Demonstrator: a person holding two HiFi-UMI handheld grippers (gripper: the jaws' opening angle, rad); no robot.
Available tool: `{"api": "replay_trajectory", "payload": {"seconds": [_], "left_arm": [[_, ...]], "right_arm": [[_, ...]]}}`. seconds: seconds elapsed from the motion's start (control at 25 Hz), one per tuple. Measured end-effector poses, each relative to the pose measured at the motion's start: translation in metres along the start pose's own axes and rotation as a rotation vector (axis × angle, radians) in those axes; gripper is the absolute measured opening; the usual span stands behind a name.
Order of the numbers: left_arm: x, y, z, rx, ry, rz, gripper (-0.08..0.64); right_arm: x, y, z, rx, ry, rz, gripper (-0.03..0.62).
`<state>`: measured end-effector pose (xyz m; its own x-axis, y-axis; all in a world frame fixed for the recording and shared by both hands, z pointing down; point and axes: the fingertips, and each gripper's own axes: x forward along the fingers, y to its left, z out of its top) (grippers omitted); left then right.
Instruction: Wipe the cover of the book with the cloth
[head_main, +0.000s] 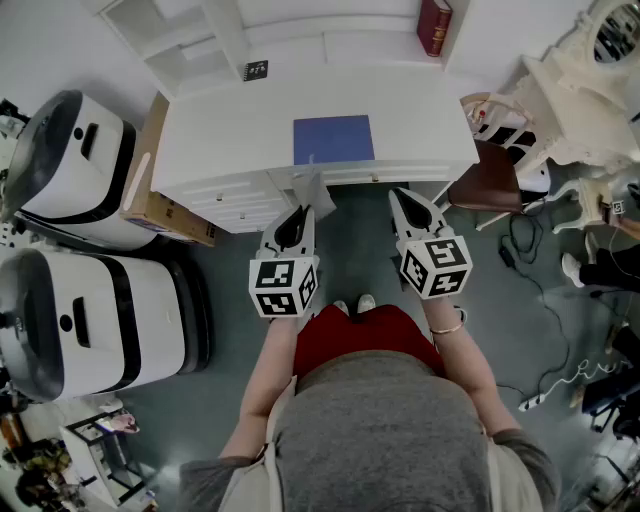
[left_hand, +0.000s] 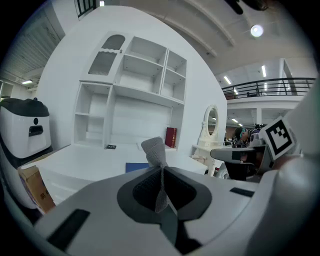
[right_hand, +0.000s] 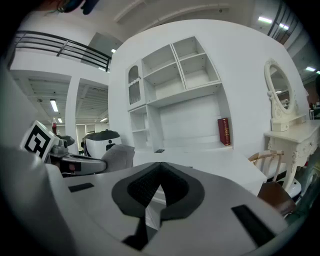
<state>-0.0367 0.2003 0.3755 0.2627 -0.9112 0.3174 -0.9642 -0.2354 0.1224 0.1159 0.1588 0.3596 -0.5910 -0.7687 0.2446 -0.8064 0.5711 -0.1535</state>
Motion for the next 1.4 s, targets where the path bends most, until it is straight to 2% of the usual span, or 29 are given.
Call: {"api": "replay_trajectory", "payload": {"seconds": [0.6, 1.08, 1.4], "left_arm": [[0.012, -0.016, 0.012, -0.027, -0.032, 0.009, 0.025], [0.031, -0.010, 0.024, -0.063, -0.047, 0.071, 0.025], [0.056, 0.012, 0.017, -0.064, -0.015, 0.094, 0.025]], "right_arm": [[-0.004, -0.023, -0.008, 0.027, 0.001, 0.025, 0.029], [0.009, -0.045, 0.000, 0.020, -0.015, 0.044, 0.031], [0.042, -0.056, 0.000, 0.015, -0.009, 0.030, 0.031]]}}
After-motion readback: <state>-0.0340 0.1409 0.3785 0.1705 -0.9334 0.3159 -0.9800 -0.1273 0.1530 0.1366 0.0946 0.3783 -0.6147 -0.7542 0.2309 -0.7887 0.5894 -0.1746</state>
